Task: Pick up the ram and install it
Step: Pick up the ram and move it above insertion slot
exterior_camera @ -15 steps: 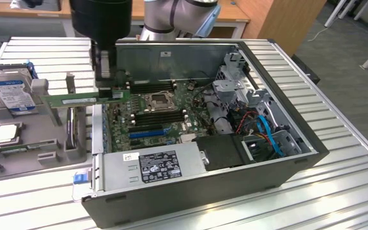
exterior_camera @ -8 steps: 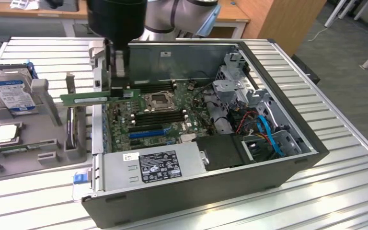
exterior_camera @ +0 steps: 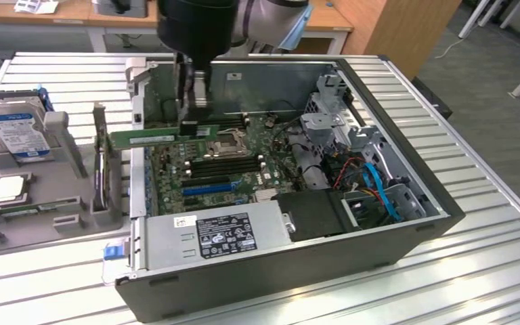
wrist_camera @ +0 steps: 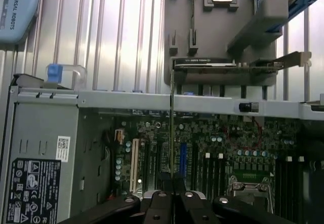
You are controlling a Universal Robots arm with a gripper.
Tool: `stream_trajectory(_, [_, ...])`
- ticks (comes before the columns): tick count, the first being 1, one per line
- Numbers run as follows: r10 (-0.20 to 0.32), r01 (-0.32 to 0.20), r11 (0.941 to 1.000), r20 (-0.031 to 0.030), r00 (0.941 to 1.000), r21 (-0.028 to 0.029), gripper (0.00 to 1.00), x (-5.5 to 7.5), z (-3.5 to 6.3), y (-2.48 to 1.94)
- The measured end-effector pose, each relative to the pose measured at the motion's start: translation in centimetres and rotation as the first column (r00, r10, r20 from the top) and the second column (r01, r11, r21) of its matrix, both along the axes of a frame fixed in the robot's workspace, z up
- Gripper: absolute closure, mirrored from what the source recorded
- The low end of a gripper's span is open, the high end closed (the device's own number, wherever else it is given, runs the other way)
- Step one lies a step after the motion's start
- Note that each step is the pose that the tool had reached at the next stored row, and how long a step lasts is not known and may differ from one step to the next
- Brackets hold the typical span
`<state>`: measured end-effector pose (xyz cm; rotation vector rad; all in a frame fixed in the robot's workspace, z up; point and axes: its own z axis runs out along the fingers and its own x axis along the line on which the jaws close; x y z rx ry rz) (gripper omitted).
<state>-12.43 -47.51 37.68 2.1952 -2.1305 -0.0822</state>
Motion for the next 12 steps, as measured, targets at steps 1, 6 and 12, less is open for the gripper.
stream_trajectory(1, [0.001,-0.001,1.0000,-0.0006,1.0000,0.0000,0.88,0.4,0.00,0.00])
stream_trajectory(6, [0.004,-0.004,1.0000,-0.0030,1.0000,0.0001,0.88,2.1,-0.01,0.00])
stream_trajectory(12, [0.008,-0.008,1.0000,-0.0044,1.0000,0.0001,0.88,4.0,-0.01,0.00])
